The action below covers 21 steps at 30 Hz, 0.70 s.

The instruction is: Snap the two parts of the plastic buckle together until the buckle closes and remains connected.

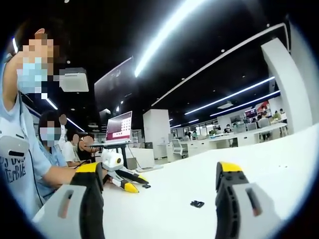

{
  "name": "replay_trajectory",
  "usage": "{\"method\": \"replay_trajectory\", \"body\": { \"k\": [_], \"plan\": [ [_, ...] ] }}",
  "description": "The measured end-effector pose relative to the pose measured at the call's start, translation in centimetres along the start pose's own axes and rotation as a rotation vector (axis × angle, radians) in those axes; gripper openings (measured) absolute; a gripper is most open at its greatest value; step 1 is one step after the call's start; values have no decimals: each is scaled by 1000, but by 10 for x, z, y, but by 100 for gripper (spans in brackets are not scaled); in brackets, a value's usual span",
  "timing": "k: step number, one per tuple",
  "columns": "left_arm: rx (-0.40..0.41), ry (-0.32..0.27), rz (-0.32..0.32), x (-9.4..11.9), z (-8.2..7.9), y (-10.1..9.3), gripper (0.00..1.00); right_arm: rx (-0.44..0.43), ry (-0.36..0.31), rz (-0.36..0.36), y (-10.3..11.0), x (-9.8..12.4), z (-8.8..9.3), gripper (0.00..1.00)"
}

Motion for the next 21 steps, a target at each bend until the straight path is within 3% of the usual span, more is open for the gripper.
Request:
{"method": "replay_trajectory", "body": {
  "k": [5, 21],
  "plan": [
    [26, 9, -7, 6, 1, 5, 30, 1, 3, 0, 0, 1, 0, 92],
    [93, 11, -101, 6, 0, 7, 27, -3, 11, -7, 2, 0, 2, 90]
  ]
}}
Point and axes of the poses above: the point that each gripper's makers call its tool centre point, and the gripper's own axes: x roughly backward along the fingers, y roughly to its left, z roughly out of its underside, the point moved 9 cm from there along x, roughly backward along the fingers, and after that the axes turned 3 degrees about z, right-handed, at the moved point
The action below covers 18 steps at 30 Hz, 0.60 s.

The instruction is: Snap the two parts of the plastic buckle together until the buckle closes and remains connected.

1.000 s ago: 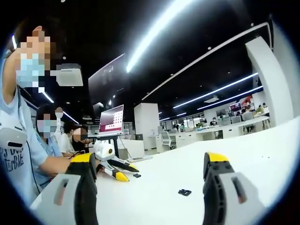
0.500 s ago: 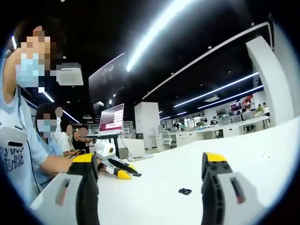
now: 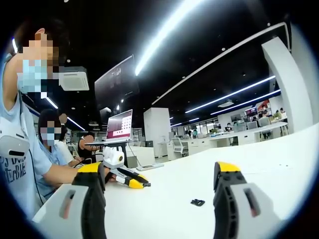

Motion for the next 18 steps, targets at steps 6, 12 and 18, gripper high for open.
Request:
{"method": "replay_trajectory", "body": {
  "k": [6, 12, 18],
  "plan": [
    [1, 1, 0, 1, 1, 0, 25, -1, 0, -3, 2, 0, 0, 90],
    [-2, 3, 8, 2, 2, -1, 21, 3, 0, -4, 2, 1, -1, 90],
    [11, 4, 9, 3, 2, -1, 20, 4, -1, -8, 3, 1, -2, 89]
  ]
}}
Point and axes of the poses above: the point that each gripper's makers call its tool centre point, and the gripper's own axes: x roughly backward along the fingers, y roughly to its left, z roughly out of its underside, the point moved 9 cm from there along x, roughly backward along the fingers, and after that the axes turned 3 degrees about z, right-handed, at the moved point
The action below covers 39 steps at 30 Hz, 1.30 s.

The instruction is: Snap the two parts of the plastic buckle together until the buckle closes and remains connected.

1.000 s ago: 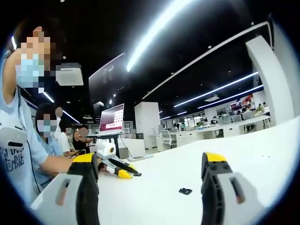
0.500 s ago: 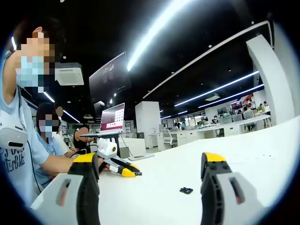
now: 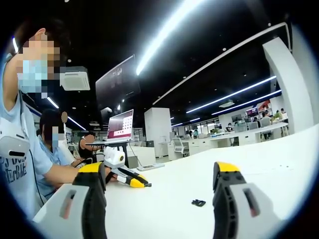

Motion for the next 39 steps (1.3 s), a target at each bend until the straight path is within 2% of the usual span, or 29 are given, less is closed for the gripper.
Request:
{"method": "replay_trajectory", "body": {
  "k": [10, 24, 34, 39],
  "plan": [
    [-13, 3, 16, -2, 0, -2, 19, 9, 5, 3, -1, 0, -1, 89],
    [-19, 1, 8, -2, -1, -1, 16, 25, 21, 7, 0, -1, 0, 88],
    [-25, 2, 20, -3, -2, -3, 13, 2, 33, 2, 0, -3, 6, 85],
    [-18, 3, 17, -3, -3, -3, 12, 12, 64, 10, -1, -6, 14, 85]
  ]
}}
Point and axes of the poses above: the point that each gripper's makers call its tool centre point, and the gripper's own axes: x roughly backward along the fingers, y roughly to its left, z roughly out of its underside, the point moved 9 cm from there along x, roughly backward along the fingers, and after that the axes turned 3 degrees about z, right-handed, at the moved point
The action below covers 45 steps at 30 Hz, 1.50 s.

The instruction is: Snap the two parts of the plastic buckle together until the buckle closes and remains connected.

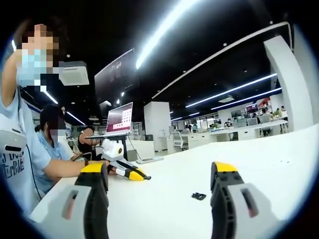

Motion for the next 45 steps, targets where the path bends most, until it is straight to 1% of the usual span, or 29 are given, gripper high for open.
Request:
{"method": "replay_trajectory", "body": {
  "k": [6, 8, 10, 11, 13, 15, 17, 18, 20, 23, 26, 27, 29, 30, 32, 34, 35, 36, 39, 42, 43, 45],
  "plan": [
    [14, -3, 9, 0, -1, -3, 12, 30, 29, 26, -5, -1, 7, 84],
    [16, -3, 12, 0, -1, -3, 12, 61, 51, 43, -9, -2, 13, 84],
    [25, -5, 20, 1, 0, -3, 12, 64, 73, 65, -16, -2, 15, 83],
    [29, -6, 24, 0, 0, -3, 12, 63, 60, 76, -20, -2, 14, 83],
    [26, -7, 29, 0, 0, -3, 12, 52, 45, 115, -33, -2, 13, 82],
    [22, -8, 30, 0, 1, -4, 12, 51, 60, 155, -45, -6, 16, 83],
    [21, -9, 30, 0, 1, -3, 12, 48, 69, 165, -54, -11, 18, 85],
    [22, -9, 31, 0, 1, -3, 12, 42, 78, 175, -62, -15, 20, 85],
    [21, -9, 31, 1, 2, -3, 12, 52, 99, 182, -69, -20, 23, 86],
    [14, -8, 35, 1, 2, -4, 12, 45, 124, 203, -88, -30, 28, 88],
    [13, -9, 36, 1, 3, -4, 12, 26, 141, 214, -101, -34, 31, 89],
    [13, -9, 37, 0, 3, -4, 12, 28, 148, 230, -106, -34, 32, 89],
    [15, -10, 38, 0, 3, -3, 12, 31, 138, 254, -112, -34, 31, 89],
    [16, -11, 39, -1, 3, -4, 12, 11, 130, 284, -118, -32, 31, 90],
    [17, -12, 42, -1, 3, -4, 12, -41, 118, 349, -123, -28, 32, 92],
    [16, -12, 44, -2, 3, -4, 12, -45, 59, 387, -123, -20, 27, 92],
    [14, -12, 45, -2, 4, -5, 12, -55, 3, 420, -122, -15, 24, 91],
    [12, -13, 52, -2, 4, -5, 12, -49, -14, 416, -121, -13, 23, 90],
    [1, -11, 60, -3, 4, -7, 12, -59, 3, 372, -120, -17, 25, 90],
    [4, -12, 63, -3, 4, -6, 12, -35, 48, 322, -117, -24, 28, 90],
    [4, -12, 63, -3, 4, -6, 12, -16, 77, 304, -116, -27, 29, 91],
    [4, -12, 64, -3, 4, -6, 12, 3, 107, 284, -114, -31, 32, 91]
  ]
}}
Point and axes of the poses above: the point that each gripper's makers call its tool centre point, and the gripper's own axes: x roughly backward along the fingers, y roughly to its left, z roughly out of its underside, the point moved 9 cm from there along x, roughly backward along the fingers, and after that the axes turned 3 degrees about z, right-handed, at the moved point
